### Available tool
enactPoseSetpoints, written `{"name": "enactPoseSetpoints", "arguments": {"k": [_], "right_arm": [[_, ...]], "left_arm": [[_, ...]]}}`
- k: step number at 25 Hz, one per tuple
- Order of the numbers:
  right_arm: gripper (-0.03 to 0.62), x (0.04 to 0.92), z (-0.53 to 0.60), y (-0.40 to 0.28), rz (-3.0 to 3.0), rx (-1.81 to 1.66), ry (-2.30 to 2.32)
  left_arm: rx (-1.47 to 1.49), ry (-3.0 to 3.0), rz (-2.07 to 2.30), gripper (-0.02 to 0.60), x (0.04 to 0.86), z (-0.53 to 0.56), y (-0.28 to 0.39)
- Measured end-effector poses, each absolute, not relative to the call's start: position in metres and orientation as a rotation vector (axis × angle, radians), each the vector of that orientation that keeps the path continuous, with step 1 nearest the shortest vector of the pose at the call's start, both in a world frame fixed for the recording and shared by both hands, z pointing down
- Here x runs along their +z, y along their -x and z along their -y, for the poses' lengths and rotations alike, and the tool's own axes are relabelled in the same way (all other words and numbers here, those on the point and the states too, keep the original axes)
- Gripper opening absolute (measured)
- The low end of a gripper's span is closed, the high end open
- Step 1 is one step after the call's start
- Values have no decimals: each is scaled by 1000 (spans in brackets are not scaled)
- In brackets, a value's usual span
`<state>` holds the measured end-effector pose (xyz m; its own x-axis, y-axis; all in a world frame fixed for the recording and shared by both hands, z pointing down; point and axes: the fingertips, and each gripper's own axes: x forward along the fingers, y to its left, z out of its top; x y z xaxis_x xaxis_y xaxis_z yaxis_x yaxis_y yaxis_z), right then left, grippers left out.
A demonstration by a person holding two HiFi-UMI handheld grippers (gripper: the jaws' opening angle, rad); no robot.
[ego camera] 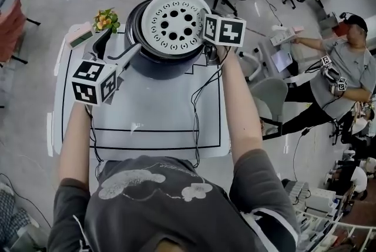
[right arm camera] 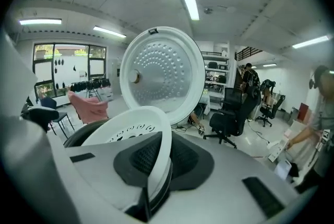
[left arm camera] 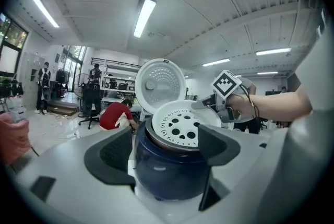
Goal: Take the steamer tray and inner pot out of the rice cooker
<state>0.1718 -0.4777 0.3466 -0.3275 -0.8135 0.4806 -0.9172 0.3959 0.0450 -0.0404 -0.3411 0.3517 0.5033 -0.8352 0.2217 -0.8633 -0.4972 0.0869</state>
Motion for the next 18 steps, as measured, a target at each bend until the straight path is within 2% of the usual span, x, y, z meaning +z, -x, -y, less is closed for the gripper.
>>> {"name": "enactPoseSetpoints", "arguments": {"k": [18], "right_arm": [[52, 276, 425, -163, 2503, 314, -1437]], "left_arm": [[202, -2464, 1714, 388, 333, 266, 61]]}}
